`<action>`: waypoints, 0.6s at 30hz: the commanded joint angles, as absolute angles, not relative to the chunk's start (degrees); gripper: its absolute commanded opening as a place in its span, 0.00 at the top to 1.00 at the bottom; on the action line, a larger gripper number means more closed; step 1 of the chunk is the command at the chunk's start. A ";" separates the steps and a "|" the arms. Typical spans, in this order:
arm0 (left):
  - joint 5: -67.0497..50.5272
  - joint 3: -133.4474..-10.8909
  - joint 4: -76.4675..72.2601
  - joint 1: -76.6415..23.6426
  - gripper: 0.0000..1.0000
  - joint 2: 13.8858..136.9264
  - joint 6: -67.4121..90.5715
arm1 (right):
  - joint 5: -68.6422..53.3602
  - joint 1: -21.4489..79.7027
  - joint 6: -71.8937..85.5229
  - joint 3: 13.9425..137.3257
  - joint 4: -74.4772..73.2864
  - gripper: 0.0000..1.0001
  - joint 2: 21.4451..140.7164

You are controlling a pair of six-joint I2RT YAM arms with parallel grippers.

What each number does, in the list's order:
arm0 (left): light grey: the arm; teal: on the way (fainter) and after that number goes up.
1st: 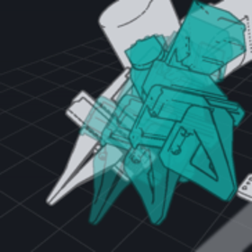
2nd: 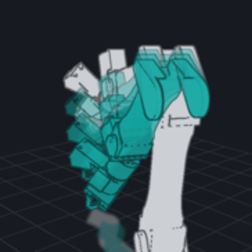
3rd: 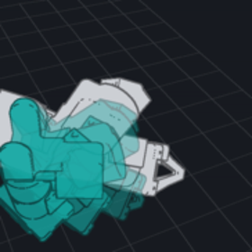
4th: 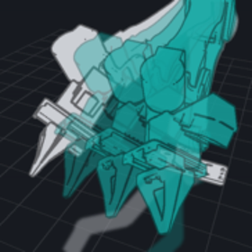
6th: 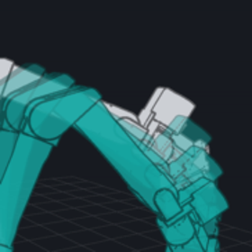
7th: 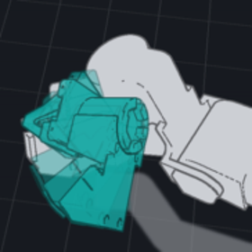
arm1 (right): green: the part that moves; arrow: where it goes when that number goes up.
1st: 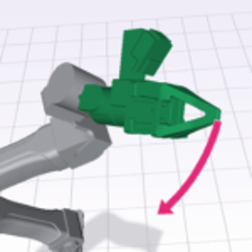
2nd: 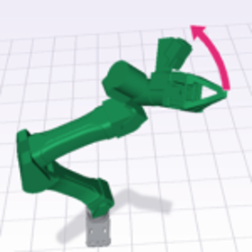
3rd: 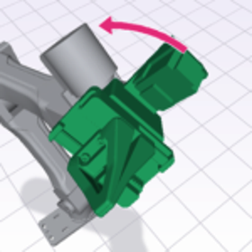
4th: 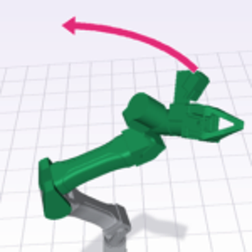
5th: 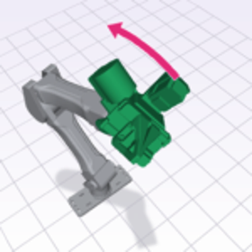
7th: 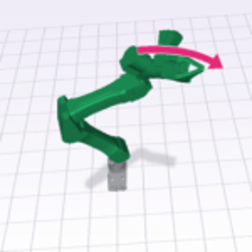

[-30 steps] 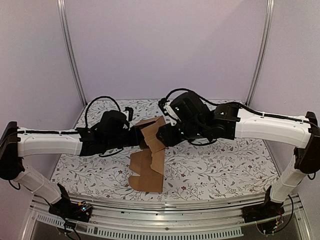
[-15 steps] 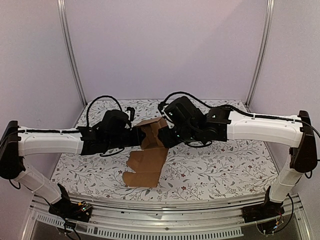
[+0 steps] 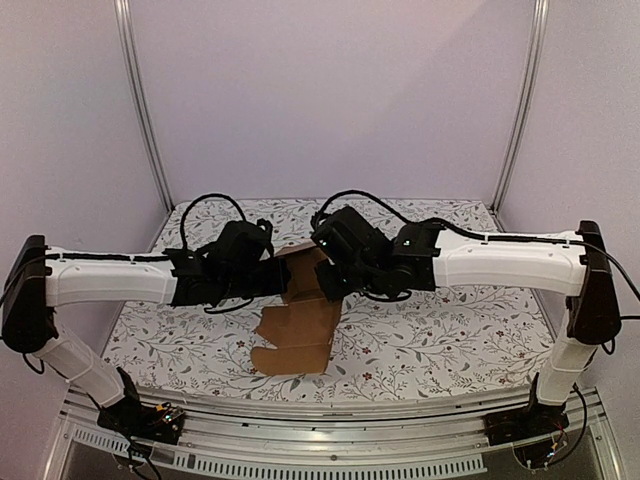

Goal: Fold the paper box

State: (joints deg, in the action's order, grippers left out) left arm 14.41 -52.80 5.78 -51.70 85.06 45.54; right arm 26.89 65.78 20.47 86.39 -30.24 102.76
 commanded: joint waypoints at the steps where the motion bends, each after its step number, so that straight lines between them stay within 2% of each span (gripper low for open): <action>1: 10.86 -55.66 5.51 -53.96 1.00 86.46 46.73 | 28.74 67.09 20.94 88.77 -29.27 0.74 105.41; 3: 10.40 -55.88 5.45 -54.05 0.99 86.85 47.38 | 28.85 67.44 21.15 89.29 -29.35 0.78 106.00; 12: 8.22 -56.18 3.86 -54.05 0.72 87.30 48.14 | 29.80 68.44 21.69 90.70 -30.02 1.00 107.72; 18: 5.96 -54.76 1.05 -54.05 0.57 86.23 47.57 | 30.45 68.46 22.41 90.62 -30.93 1.00 108.41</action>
State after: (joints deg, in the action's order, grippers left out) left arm 10.41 -54.15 7.88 -52.66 86.72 48.29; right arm 34.33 66.37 21.80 88.66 -33.12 106.85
